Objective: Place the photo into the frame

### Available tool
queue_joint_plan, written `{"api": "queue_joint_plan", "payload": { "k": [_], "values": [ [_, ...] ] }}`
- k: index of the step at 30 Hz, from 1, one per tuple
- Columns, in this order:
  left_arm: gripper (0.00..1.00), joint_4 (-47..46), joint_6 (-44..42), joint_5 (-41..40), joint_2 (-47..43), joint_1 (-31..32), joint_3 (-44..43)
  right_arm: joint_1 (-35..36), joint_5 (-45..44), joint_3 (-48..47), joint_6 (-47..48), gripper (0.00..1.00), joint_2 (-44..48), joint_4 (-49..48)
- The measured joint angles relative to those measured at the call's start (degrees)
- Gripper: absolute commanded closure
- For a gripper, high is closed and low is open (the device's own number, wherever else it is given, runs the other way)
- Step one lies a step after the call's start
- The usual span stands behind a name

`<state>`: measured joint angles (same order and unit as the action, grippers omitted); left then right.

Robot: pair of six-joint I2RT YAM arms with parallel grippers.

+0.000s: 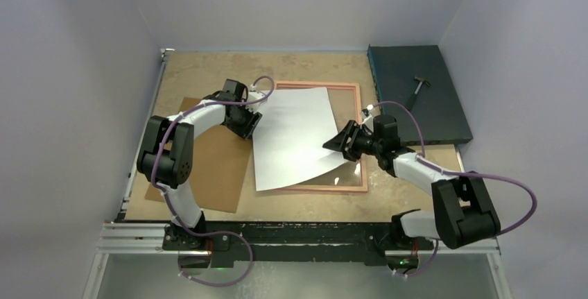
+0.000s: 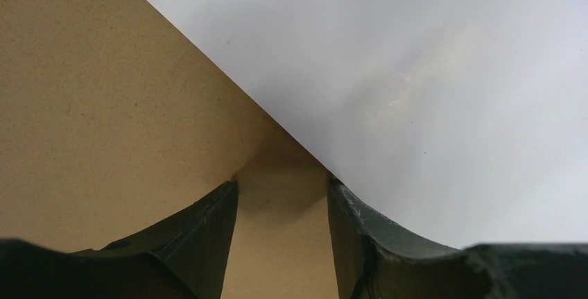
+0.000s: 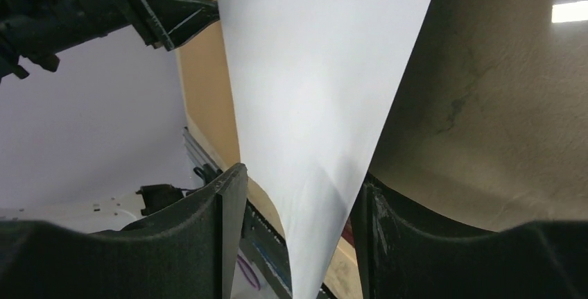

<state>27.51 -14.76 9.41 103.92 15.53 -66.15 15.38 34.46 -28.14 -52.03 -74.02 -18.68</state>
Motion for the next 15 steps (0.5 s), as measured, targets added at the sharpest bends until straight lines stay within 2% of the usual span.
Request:
{"api": "queue_joint_plan", "payload": {
  "k": [5,10,13,14,15],
  "values": [
    [0.51,0.2,-0.4,0.0,0.0,0.0,0.0,0.0,-0.9,-1.0,2.1,0.50,-2.6,1.0],
    [0.51,0.5,-0.9,0.0,0.0,0.0,-0.1,0.0,-2.0,-0.9,3.2,0.74,-0.5,3.3],
    [0.51,0.7,-0.8,0.0,0.0,0.0,-0.3,0.0,-3.0,-0.7,3.7,0.96,2.1,4.0],
    [0.51,0.8,-0.8,0.0,0.0,0.0,-0.4,0.0,-3.4,-0.7,3.8,1.00,2.5,4.2],
    [0.51,0.9,-0.8,0.0,0.0,0.0,-0.5,0.0,-3.7,-0.7,3.8,1.00,2.6,4.3]
  ]
}}
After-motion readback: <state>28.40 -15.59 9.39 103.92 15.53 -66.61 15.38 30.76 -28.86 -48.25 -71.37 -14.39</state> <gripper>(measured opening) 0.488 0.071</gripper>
